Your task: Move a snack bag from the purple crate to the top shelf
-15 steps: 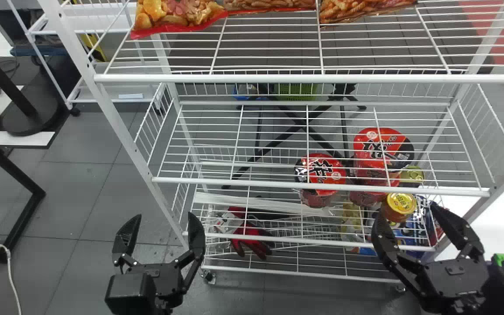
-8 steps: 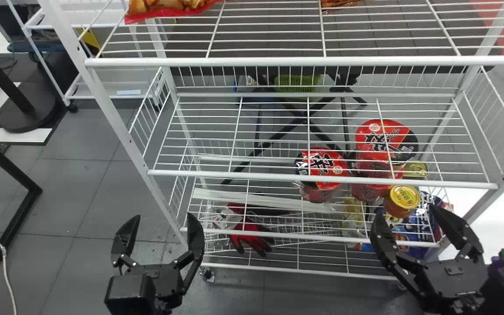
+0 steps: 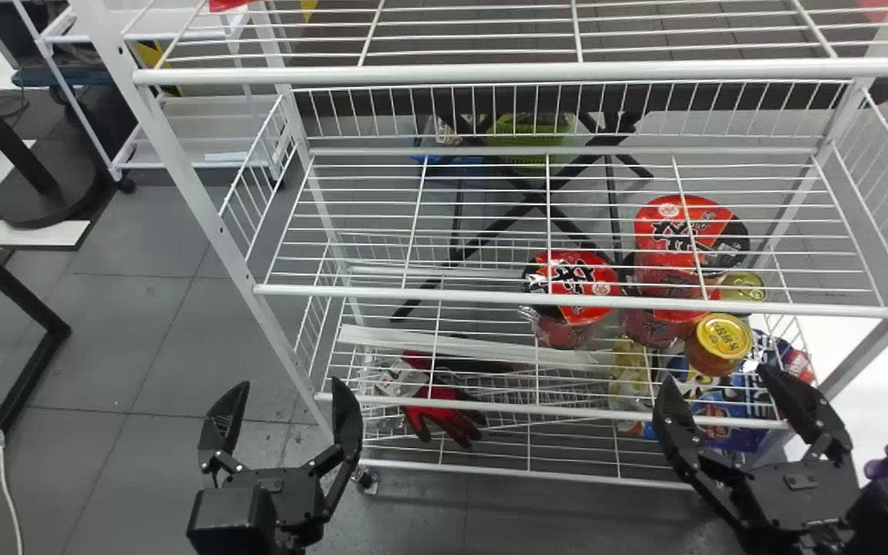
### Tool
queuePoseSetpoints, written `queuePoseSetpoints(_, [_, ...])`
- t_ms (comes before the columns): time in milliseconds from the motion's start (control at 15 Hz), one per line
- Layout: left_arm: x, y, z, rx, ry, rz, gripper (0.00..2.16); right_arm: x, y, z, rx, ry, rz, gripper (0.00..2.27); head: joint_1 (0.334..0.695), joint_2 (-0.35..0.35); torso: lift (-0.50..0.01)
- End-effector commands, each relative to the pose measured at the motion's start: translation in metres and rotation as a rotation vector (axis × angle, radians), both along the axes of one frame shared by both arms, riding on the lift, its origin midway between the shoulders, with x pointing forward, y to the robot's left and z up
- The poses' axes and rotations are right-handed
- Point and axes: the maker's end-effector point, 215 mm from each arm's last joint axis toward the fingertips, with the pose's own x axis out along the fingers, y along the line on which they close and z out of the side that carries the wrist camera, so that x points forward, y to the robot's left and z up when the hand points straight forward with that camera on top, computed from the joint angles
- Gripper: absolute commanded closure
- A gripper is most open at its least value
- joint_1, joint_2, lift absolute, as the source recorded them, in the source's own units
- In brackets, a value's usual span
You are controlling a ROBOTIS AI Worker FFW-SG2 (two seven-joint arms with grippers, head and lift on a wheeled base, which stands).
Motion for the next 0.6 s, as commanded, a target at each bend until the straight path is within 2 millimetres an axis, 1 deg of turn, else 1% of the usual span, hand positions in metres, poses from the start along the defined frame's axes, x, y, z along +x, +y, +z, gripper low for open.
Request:
queuePoseSetpoints(0, [0.0005,0.0015,0.0003,0.002,-0.001,0.002,0.13,-0.0004,0.0018,0.0001,0.000,-0.001,0.003,0.12,0.695,0.109,-0.362])
queuePoseSetpoints(533, [0.0013,0.0018,-0.0001,0.003,-0.001,0.002,0.13,-0.0004,0.0043,0.0027,0.000,-0.013,0.007,0.12,0.695,0.118,-0.394])
